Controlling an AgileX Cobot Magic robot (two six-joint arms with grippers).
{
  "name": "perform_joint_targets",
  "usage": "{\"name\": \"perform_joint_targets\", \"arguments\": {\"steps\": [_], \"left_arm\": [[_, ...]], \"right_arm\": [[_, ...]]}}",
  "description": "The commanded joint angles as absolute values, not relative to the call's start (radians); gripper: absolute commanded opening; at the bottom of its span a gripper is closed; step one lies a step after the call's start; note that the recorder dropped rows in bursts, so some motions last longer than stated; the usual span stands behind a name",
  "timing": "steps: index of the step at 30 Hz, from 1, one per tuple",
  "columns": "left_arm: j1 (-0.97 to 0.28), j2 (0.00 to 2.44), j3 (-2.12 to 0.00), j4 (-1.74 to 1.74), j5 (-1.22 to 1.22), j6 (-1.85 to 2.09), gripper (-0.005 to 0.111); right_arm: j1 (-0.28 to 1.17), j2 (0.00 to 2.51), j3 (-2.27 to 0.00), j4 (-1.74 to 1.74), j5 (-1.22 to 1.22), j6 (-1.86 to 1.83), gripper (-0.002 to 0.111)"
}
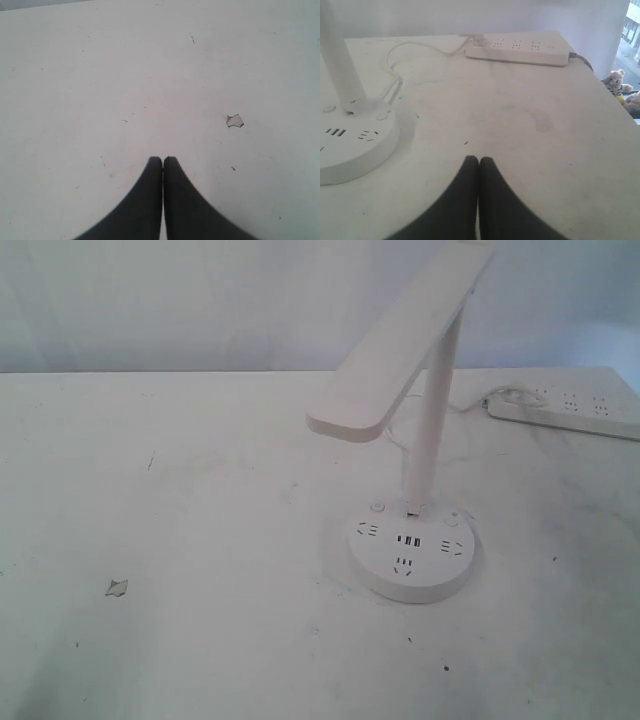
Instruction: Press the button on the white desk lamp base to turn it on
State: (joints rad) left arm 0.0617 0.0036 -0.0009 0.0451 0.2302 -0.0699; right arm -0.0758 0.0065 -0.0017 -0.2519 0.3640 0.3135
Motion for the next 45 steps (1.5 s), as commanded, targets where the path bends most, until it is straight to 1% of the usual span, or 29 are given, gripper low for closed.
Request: {"name": "perform_joint_targets", "arguments": {"steps": [1,9,15,18,21,23,25,26,28,34,36,39,45], "left_arm": [[0.057,0.0,0.0,0.042,0.231,-0.071,0.0],[0.057,0.0,0.0,0.042,0.231,-0.071,0.0],[0.057,0.0,0.0,0.042,0.231,-0.071,0.0],[0.057,0.0,0.0,0.042,0.231,-0.071,0.0],[0.057,0.0,0.0,0.042,0.231,-0.071,0.0],[0.057,0.0,0.0,0.042,0.231,-0.071,0.0],[0.057,0.0,0.0,0.042,0.231,-0.071,0.0],[0.057,0.0,0.0,0.042,0.231,-0.071,0.0],[0.057,0.0,0.0,0.042,0.231,-0.071,0.0],[0.057,0.0,0.0,0.042,0.231,-0.071,0.0],[0.057,0.0,0.0,0.042,0.231,-0.071,0.0],[0.057,0.0,0.0,0.042,0.231,-0.071,0.0],[0.057,0.0,0.0,0.042,0.231,-0.071,0.0]], "right_arm": [[-0.071,0.0,0.0,-0.37,0.345,0.318,0.0],[-0.071,0.0,0.0,-0.725,0.343,0.318,0.0],[-0.071,0.0,0.0,-0.853,0.33,0.318,0.0],[-0.071,0.0,0.0,-0.884,0.267,0.318,0.0],[-0.071,0.0,0.0,-0.871,0.063,0.356,0.0],[-0.071,0.0,0.0,-0.821,-0.149,0.487,0.0],[-0.071,0.0,0.0,-0.784,-0.367,0.542,0.0],[-0.071,0.0,0.0,-0.782,-0.49,0.545,0.0],[-0.071,0.0,0.0,-0.746,-0.66,0.493,0.0],[-0.071,0.0,0.0,-0.682,-1.04,0.544,0.0],[-0.071,0.0,0.0,-0.682,-1.125,0.588,0.0],[-0.071,0.0,0.0,-0.67,-1.182,0.607,0.0],[-0.071,0.0,0.0,-0.463,-1.181,0.614,0.0]]}}
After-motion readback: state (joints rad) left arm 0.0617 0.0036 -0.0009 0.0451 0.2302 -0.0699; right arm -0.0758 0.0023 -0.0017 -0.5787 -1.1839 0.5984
